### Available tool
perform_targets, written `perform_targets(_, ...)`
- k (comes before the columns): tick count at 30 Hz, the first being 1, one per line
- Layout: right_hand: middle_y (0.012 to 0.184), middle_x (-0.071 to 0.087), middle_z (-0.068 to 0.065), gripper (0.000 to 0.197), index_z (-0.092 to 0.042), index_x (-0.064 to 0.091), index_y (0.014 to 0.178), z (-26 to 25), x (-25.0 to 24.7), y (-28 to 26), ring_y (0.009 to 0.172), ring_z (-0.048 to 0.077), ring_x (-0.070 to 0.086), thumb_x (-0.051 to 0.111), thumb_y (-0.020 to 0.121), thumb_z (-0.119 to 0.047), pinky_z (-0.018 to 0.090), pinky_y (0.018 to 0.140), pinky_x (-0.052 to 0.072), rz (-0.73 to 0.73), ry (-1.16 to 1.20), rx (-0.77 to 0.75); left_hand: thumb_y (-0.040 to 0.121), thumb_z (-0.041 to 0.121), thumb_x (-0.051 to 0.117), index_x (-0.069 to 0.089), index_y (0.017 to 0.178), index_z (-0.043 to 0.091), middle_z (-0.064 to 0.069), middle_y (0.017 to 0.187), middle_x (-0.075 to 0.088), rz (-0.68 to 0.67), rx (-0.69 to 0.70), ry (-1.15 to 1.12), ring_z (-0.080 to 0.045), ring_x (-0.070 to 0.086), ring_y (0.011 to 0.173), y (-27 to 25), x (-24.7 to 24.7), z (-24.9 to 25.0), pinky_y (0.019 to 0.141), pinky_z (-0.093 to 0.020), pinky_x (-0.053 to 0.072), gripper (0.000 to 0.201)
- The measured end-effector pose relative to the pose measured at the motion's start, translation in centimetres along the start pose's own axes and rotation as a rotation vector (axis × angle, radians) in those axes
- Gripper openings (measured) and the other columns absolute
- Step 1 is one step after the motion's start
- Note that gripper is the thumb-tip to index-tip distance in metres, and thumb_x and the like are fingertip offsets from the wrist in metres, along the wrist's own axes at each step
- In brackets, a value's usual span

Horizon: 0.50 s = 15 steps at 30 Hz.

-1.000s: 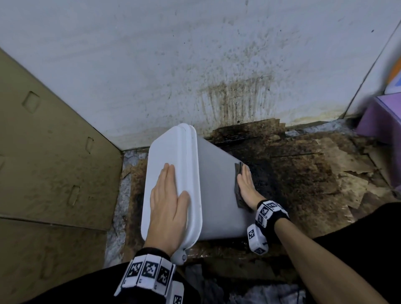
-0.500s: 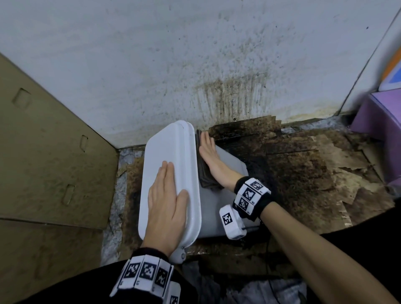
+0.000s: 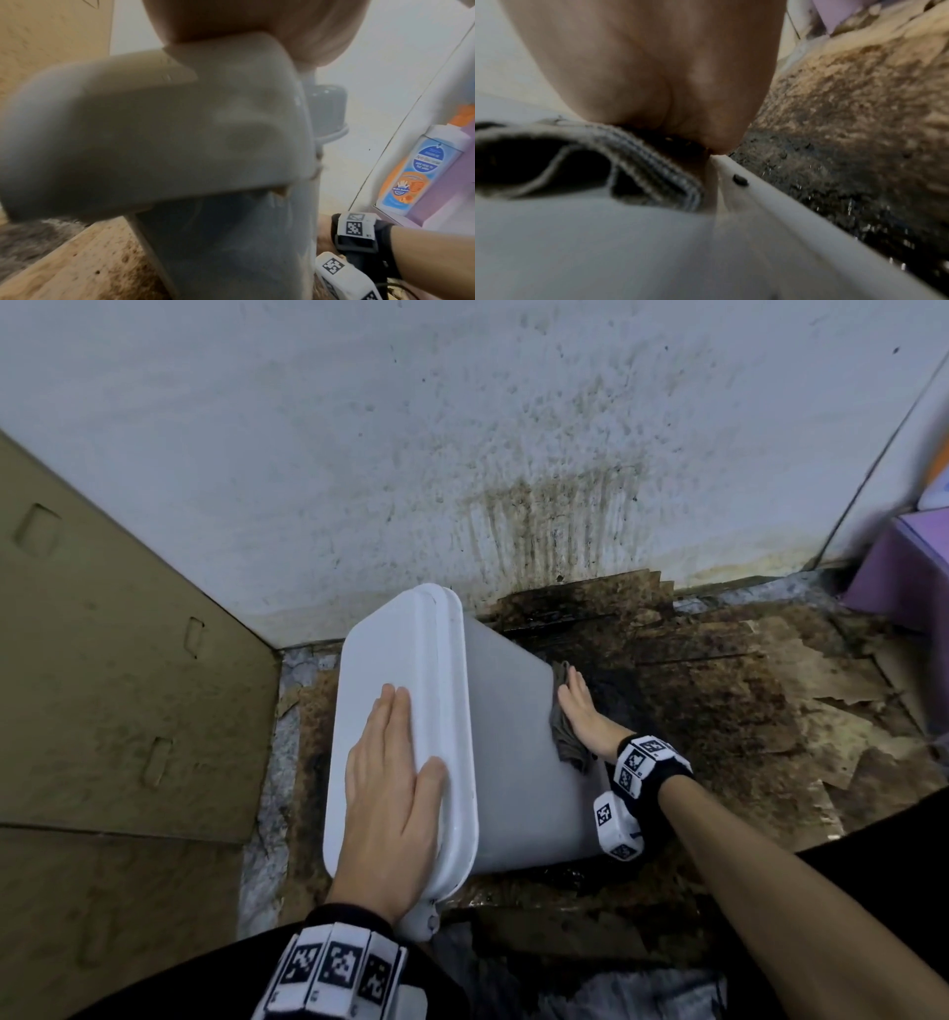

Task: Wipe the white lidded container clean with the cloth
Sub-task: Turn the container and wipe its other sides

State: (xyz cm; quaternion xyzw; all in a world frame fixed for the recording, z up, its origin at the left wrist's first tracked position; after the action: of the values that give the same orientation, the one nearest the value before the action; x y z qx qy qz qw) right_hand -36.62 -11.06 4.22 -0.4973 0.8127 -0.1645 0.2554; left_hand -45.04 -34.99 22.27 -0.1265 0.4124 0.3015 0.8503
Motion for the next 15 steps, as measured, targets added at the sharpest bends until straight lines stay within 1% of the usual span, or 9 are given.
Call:
perform_targets(4, 0.167, -0.019, 0.004, 0.055, -0.010, -0.014, 0.157, 0.1, 0.6, 0.3, 0.153, 0.018, -0.021, 0.011, 0.111, -0.029, 0.030, 0.121, -0.015, 0.075, 0.012, 0.021, 0.096, 0.048, 0.021, 0.000, 0.154, 0.036, 0.015, 0.166, 0.000, 0.003, 0.000, 0.011, 0.006, -0.005, 0.149, 0.1, 0.1, 0.3, 0.121, -0.024, -0.002, 0.063)
perform_targets(8, 0.168, -0.014, 0.009, 0.054, -0.005, -0.007, 0.158, -0.5, 0.6, 0.0, 0.155, 0.024, -0.017, 0.011, 0.111, -0.025, 0.035, 0.122, -0.010, 0.101, -0.001, 0.058, 0.096, 0.048, 0.020, 0.001, 0.156, 0.033, 0.013, 0.166, 0.001, 0.005, 0.002, 0.028, 0.005, -0.003, 0.149, 0.2, 0.2, 0.4, 0.121, -0.025, 0.000, 0.065)
perform_targets(9, 0.168, -0.013, 0.009, 0.054, -0.005, -0.007, 0.158, -0.8, 0.9, -0.2, 0.155, 0.024, -0.016, 0.010, 0.111, -0.024, 0.036, 0.123, -0.009, 0.129, 0.000, 0.067, 0.096, 0.048, 0.020, 0.002, 0.157, 0.031, 0.013, 0.166, 0.001, 0.009, -0.003, 0.030, 0.004, -0.003, 0.150, 0.2, 0.3, 0.3, 0.121, -0.026, 0.000, 0.066)
perform_targets(12, 0.168, -0.016, 0.004, 0.056, -0.012, -0.010, 0.159, -1.2, 2.5, -1.3, 0.155, 0.022, -0.017, 0.009, 0.110, -0.030, 0.044, 0.125, -0.008, 0.183, 0.056, 0.054, 0.095, 0.046, 0.020, 0.005, 0.158, 0.026, 0.010, 0.166, 0.003, 0.019, -0.012, 0.035, 0.004, -0.002, 0.150, 0.3, 0.3, 0.2, 0.121, -0.027, 0.001, 0.068)
perform_targets(13, 0.168, -0.015, 0.002, 0.056, -0.012, -0.009, 0.159, -1.7, 3.3, -2.0, 0.154, 0.021, -0.016, 0.009, 0.110, -0.032, 0.044, 0.125, -0.009, 0.210, 0.066, 0.044, 0.095, 0.046, 0.020, 0.005, 0.158, 0.026, 0.010, 0.166, 0.003, 0.022, -0.011, 0.038, 0.004, -0.002, 0.149, 0.3, 0.4, 0.2, 0.121, -0.026, 0.001, 0.068)
perform_targets(15, 0.169, -0.008, 0.006, 0.061, -0.008, -0.001, 0.160, -3.8, 5.2, -5.0, 0.155, 0.021, -0.010, 0.007, 0.108, -0.038, 0.035, 0.125, -0.008, 0.264, 0.027, -0.038, 0.095, 0.046, 0.021, 0.006, 0.158, 0.025, 0.010, 0.166, 0.004, 0.024, -0.005, 0.046, 0.005, -0.002, 0.148, 0.4, 0.5, 0.3, 0.122, -0.027, 0.001, 0.069)
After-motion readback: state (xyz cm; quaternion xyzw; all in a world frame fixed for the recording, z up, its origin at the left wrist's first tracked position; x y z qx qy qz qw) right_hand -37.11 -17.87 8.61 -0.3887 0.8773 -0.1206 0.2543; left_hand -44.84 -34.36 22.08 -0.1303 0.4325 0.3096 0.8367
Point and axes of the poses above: each hand's wrist, its own y-axis towards the middle knuckle, its own x-axis out of the palm, z = x × y, the point moved 3 cm from there along y, towards the middle knuckle
